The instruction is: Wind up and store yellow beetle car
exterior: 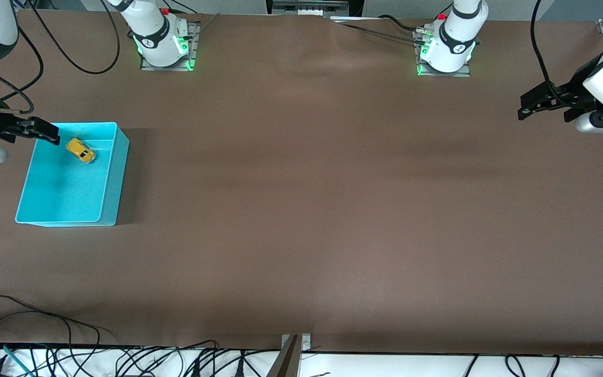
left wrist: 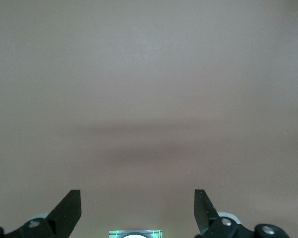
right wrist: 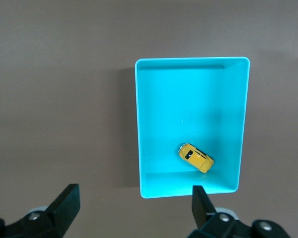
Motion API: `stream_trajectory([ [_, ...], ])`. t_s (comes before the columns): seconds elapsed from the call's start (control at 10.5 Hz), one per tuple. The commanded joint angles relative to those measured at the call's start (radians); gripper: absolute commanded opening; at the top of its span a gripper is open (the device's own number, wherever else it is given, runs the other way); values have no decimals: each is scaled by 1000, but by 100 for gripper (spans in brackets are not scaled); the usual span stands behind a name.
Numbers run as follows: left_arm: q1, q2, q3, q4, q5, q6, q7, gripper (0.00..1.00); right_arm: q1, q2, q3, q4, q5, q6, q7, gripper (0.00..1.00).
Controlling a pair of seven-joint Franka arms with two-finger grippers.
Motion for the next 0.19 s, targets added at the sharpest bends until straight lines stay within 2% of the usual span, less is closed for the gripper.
stream_trajectory([
  [0.0,-1,-14,5,-12,-6,7,5,100,-18,5,16,20,13,-15,12,100],
  [0.1,-1,-14,5,-12,-6,7,5,100,-16,9,14,20,16,-15,13,100],
])
